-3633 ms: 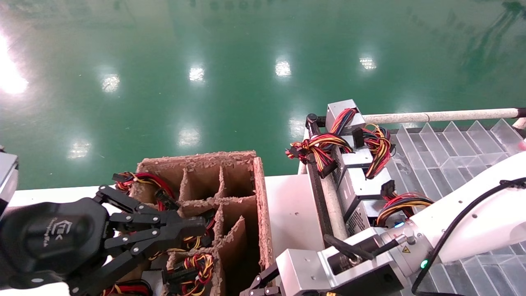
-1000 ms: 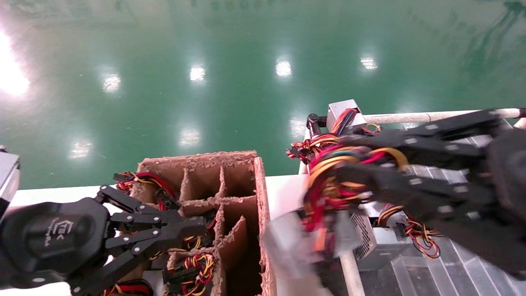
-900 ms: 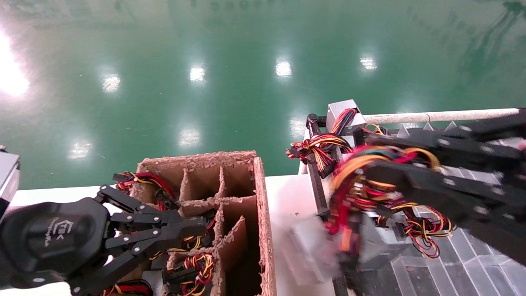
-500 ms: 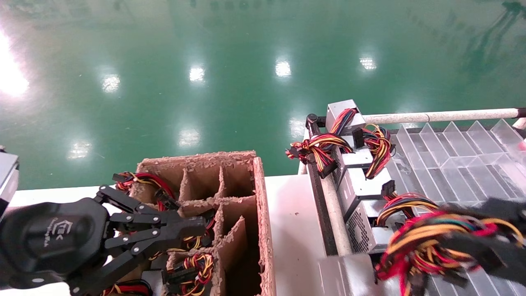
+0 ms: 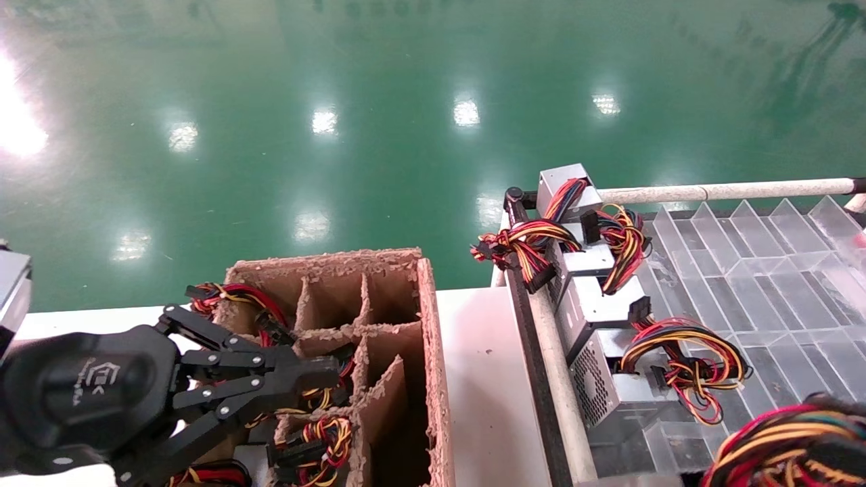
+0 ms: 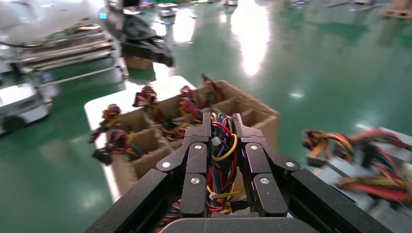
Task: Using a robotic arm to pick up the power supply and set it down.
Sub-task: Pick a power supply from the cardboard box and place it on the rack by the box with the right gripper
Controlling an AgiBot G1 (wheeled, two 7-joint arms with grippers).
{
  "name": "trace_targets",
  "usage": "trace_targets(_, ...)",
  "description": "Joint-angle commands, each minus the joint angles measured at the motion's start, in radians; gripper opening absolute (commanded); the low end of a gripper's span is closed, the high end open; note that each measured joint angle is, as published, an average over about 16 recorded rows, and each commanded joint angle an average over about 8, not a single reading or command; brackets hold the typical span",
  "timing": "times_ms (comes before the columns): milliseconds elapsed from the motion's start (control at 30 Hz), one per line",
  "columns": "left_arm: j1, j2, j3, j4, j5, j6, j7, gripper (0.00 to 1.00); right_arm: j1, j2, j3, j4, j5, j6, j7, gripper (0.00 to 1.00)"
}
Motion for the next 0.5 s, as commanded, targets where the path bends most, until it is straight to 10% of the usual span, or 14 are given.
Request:
trace_targets(33, 0.0, 0.0, 0.0, 0.0, 0.0, 0.0, 0.0, 0.0, -0.008, 0.018, -0.046, -0.002, 0.038, 0.009, -0.04, 0.0)
trace_targets(500, 0.0, 0.0, 0.0, 0.0, 0.0, 0.0, 0.0, 0.0, -0.001, -0.029, -0.25, 0.005, 0.232, 0.067, -0.264, 0.0)
